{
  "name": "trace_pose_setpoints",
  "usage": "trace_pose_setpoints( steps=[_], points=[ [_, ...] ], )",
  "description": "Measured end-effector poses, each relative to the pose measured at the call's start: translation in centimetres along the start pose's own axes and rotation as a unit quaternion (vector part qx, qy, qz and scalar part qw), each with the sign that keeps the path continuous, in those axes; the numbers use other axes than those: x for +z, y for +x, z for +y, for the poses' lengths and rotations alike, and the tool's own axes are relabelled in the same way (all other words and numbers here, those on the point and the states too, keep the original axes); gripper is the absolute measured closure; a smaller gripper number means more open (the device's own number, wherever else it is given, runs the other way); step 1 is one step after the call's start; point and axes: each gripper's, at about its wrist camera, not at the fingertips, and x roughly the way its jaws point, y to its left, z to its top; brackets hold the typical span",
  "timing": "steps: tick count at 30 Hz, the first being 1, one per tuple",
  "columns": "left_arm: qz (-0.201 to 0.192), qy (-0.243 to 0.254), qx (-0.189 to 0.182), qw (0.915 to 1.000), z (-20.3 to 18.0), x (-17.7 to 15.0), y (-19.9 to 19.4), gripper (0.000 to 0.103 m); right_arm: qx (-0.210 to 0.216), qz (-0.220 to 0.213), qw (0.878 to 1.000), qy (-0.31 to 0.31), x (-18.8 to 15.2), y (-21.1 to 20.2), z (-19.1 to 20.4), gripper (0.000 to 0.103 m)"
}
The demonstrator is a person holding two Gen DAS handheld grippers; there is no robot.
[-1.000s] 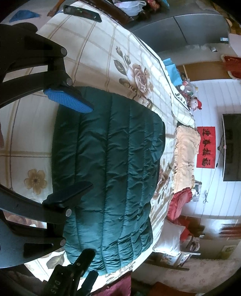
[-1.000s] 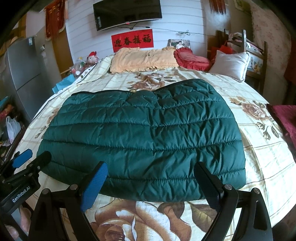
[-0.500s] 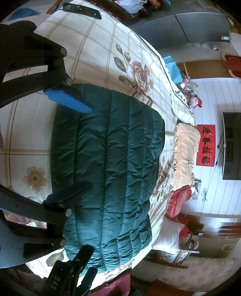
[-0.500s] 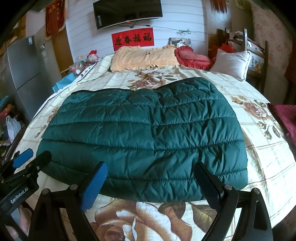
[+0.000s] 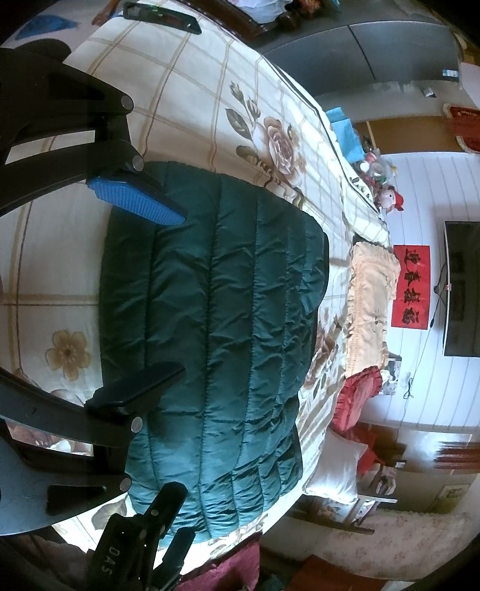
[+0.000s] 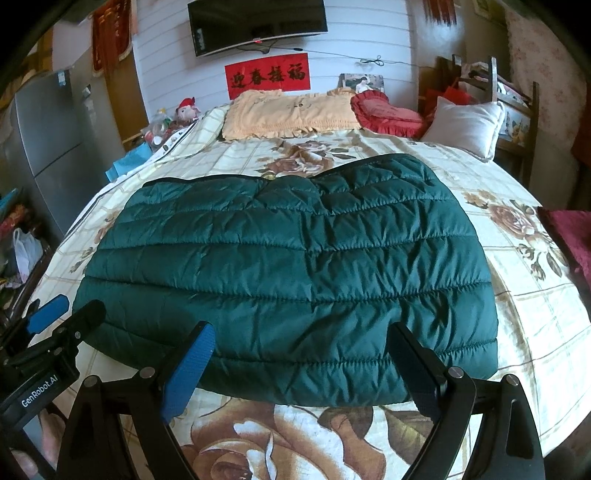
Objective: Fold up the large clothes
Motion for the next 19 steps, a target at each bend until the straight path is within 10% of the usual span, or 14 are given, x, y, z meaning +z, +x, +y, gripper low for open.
trace_pose_setpoints(
  steps=[19],
  points=[
    [-0.005, -0.004, 0.001, 1.0, 0.5, -0.18, 0.26, 0.026, 0.004, 0.008, 1.0, 0.003, -0.05, 0.59, -0.52, 0.01]
  ],
)
